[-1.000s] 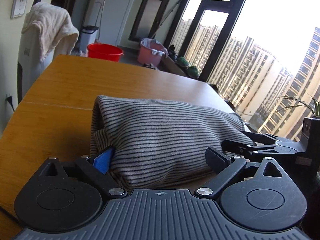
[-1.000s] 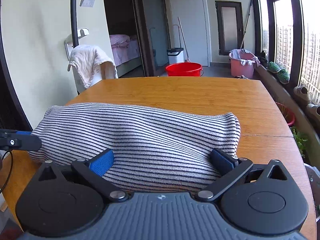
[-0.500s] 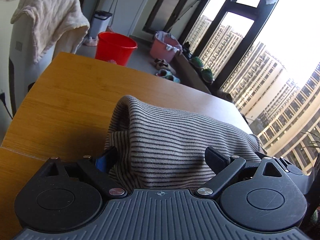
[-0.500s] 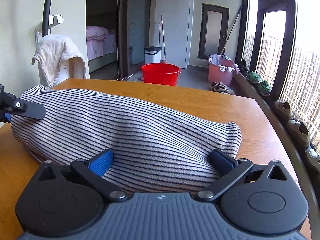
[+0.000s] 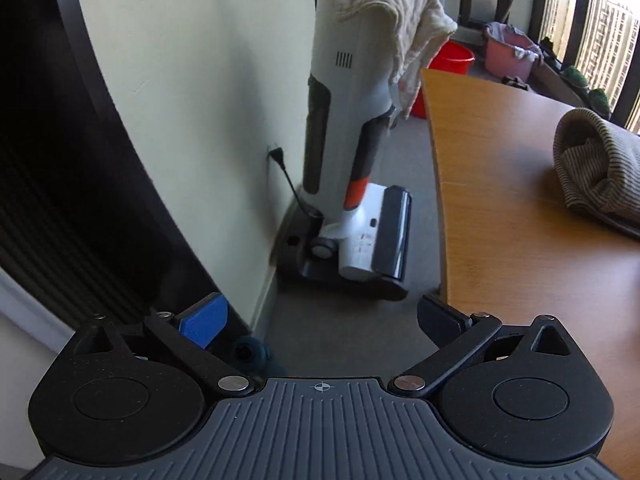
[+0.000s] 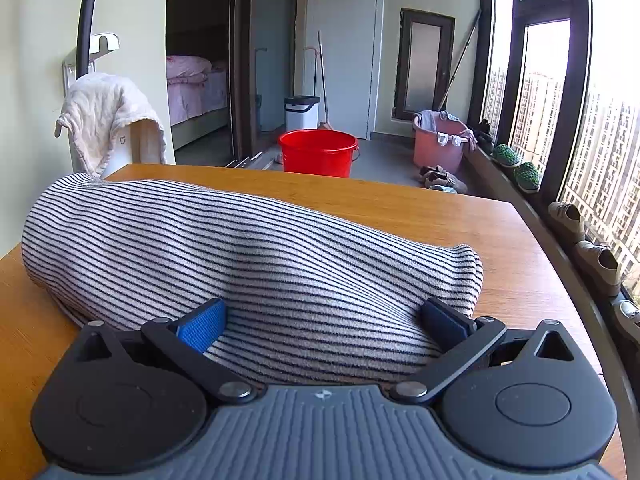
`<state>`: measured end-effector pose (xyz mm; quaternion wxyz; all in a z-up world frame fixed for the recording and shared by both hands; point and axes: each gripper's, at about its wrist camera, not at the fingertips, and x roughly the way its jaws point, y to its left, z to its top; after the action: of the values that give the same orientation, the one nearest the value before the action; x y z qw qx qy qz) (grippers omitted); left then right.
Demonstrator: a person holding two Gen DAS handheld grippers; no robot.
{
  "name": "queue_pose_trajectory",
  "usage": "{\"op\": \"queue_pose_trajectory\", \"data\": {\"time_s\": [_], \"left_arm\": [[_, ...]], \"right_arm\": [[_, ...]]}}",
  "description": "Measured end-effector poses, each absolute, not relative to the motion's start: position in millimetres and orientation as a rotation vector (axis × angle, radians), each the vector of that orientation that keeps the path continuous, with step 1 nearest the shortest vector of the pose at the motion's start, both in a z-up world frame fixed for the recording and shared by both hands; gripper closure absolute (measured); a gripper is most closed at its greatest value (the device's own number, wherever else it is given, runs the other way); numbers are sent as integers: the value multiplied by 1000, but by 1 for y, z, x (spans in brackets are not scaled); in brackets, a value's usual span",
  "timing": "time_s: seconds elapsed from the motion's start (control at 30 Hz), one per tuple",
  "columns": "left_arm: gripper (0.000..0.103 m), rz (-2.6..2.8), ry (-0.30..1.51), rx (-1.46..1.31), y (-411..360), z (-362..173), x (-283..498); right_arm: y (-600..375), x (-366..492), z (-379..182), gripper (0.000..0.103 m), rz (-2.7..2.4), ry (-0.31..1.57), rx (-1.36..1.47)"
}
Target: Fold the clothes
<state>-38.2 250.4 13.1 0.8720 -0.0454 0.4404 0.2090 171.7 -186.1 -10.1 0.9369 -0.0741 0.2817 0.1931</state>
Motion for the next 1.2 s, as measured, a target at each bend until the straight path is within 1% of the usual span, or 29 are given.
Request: {"op": "queue_pose_trajectory", "data": {"time_s": [0.03, 0.13, 0.23, 0.33, 0.43, 0.5, 0.6, 0.77, 1.2], "left_arm": [[0, 444, 916, -103, 254, 15, -44], [0, 328, 829, -285, 251, 29, -41], [0, 204, 676, -359, 204, 43, -6], [0, 152, 493, -278, 137, 55, 30], [0, 83, 390, -158, 71, 55, 61], [0, 38, 399, -117, 41, 46, 82], [0, 6, 466, -95, 15, 21, 109], [0, 40, 469, -12, 8, -10, 111], [0, 16, 485, -7, 8, -10, 98]], "right_arm": [[-186, 172, -10, 0, 394, 575, -151], [-187, 172, -10, 0, 392, 574, -150], [-191, 170, -10, 0, 398, 570, -142], [-197, 168, -10, 0, 414, 563, -114], [-203, 167, -10, 0, 428, 562, -92], [-204, 165, -10, 0, 435, 562, -102], [-207, 164, -10, 0, 452, 561, -108], [-210, 166, -10, 0, 468, 558, -81], [-212, 166, -8, 0, 476, 555, -67]]}}
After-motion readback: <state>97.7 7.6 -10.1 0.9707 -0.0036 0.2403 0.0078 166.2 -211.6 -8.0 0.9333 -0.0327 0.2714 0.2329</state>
